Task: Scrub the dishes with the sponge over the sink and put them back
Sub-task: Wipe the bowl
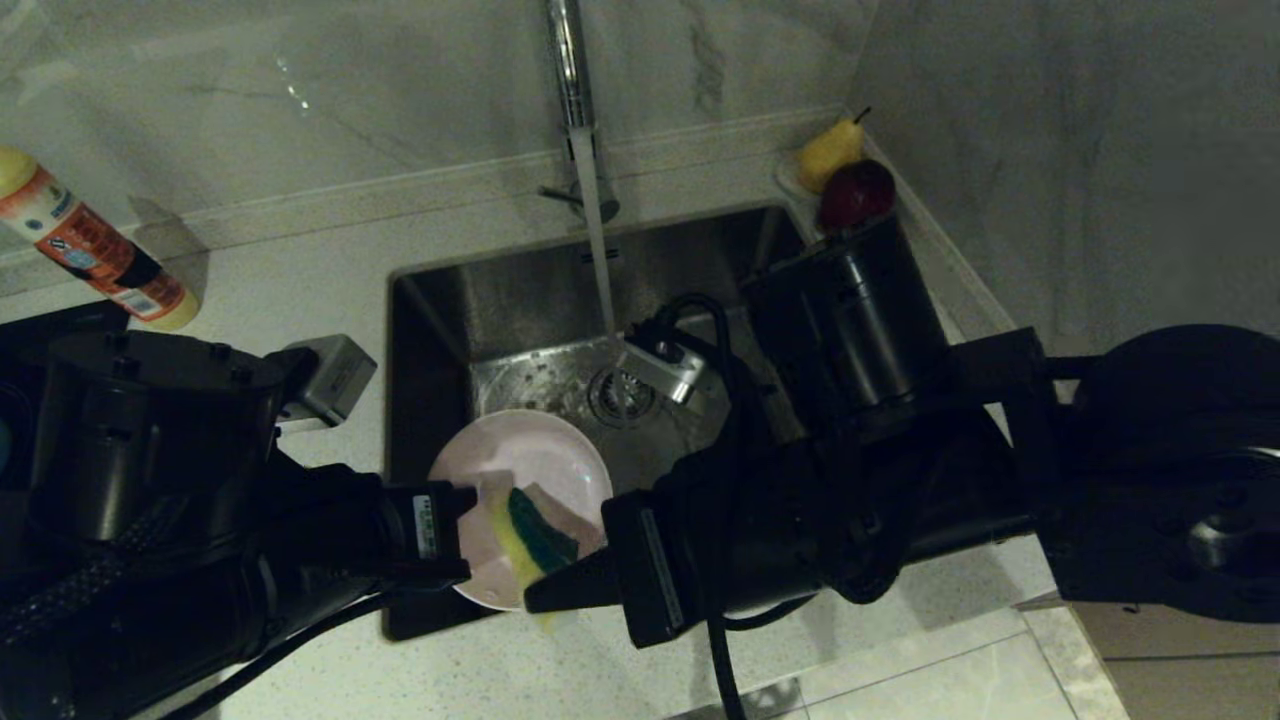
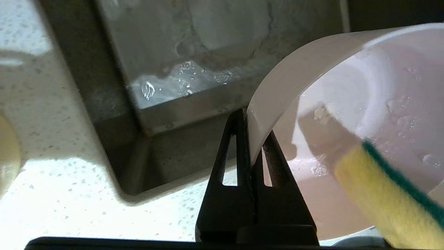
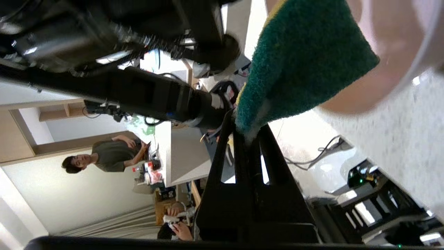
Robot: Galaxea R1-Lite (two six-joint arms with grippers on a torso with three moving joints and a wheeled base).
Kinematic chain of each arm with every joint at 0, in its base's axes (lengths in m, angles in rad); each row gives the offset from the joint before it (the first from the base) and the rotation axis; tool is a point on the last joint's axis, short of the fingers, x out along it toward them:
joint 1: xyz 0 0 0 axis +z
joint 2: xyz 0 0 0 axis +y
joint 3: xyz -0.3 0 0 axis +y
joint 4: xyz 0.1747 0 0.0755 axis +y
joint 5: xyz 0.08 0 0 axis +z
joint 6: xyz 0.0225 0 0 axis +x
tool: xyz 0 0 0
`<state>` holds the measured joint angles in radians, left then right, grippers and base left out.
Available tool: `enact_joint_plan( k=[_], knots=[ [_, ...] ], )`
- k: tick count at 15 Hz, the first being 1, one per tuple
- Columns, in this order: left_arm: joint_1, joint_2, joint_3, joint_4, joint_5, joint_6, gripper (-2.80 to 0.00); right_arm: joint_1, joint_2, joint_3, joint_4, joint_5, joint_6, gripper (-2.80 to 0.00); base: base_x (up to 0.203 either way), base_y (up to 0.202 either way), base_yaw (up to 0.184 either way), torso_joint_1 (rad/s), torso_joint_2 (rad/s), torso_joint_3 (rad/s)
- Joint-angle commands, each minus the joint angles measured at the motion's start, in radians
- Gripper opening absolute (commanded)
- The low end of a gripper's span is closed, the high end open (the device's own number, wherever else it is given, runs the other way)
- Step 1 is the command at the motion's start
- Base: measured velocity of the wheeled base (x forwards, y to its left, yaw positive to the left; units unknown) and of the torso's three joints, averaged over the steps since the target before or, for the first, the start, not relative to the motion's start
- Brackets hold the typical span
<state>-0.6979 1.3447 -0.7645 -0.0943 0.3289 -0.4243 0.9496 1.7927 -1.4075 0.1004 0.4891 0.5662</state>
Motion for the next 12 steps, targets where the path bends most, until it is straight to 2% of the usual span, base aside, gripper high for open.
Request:
enact_joint_plan(
  k=[1,7,12],
  knots=[
    [-0.003,-0.01,0.011,-0.001,-0.001,0.009,-2.8,-0.005,0.037,-0.018,-0.007,0.003,0.001,-2.8,0.0,0.0,0.0,0.0,0.0,0.0],
    [-0.008,-0.021,0.019,-0.002,-0.001,0.028,-2.8,-0.002,0.118,-0.086,-0.005,0.005,0.005,-2.8,0.0,0.0,0.0,0.0,0.0,0.0],
    [-0.051,-0.062,0.043,-0.001,-0.001,0.049,-2.8,-0.035,0.128,-0.147,0.0,0.003,0.009,-2.8,0.0,0.0,0.0,0.0,0.0,0.0]
  ],
)
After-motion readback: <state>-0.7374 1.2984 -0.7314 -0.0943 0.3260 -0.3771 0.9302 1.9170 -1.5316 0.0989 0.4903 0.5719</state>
